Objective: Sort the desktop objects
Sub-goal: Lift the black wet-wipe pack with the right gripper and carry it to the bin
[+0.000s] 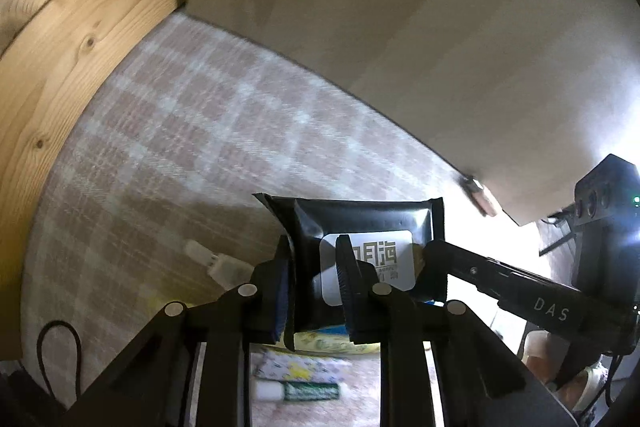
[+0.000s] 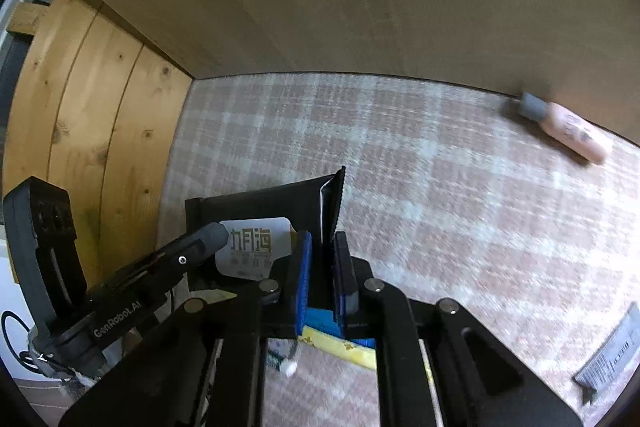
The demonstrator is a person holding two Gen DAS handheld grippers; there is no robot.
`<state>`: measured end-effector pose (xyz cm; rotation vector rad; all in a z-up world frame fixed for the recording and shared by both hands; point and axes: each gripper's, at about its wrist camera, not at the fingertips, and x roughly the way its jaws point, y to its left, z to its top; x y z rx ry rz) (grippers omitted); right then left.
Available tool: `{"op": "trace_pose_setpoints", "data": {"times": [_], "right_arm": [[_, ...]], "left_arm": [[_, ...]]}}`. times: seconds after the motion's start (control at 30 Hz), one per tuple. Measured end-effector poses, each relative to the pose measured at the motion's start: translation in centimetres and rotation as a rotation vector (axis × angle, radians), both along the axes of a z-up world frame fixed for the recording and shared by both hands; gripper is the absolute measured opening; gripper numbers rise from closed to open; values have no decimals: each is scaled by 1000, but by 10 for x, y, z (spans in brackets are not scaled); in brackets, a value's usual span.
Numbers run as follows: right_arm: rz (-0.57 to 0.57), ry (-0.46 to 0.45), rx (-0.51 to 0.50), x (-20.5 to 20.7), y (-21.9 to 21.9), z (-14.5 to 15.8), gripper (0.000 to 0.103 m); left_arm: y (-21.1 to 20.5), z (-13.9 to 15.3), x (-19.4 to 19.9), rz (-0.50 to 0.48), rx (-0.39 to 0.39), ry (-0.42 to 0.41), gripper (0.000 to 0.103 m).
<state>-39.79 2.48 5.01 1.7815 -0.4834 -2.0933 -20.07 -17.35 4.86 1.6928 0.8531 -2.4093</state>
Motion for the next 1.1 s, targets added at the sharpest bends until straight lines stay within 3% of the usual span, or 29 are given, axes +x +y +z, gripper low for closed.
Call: {"op": "trace_pose_setpoints", "data": {"times": [0.4, 0.87, 1.1], "right_arm": [[-104, 70, 3, 46, 75, 49, 11], [-258, 102, 11, 116, 188, 86, 11], [-356, 108, 33, 157, 247, 90, 11]], "left_arm": [[79, 46, -2, -135, -17, 69, 18], [199, 70, -8, -342, -5, 103, 18], [268, 77, -6, -461, 9, 107, 18]]}}
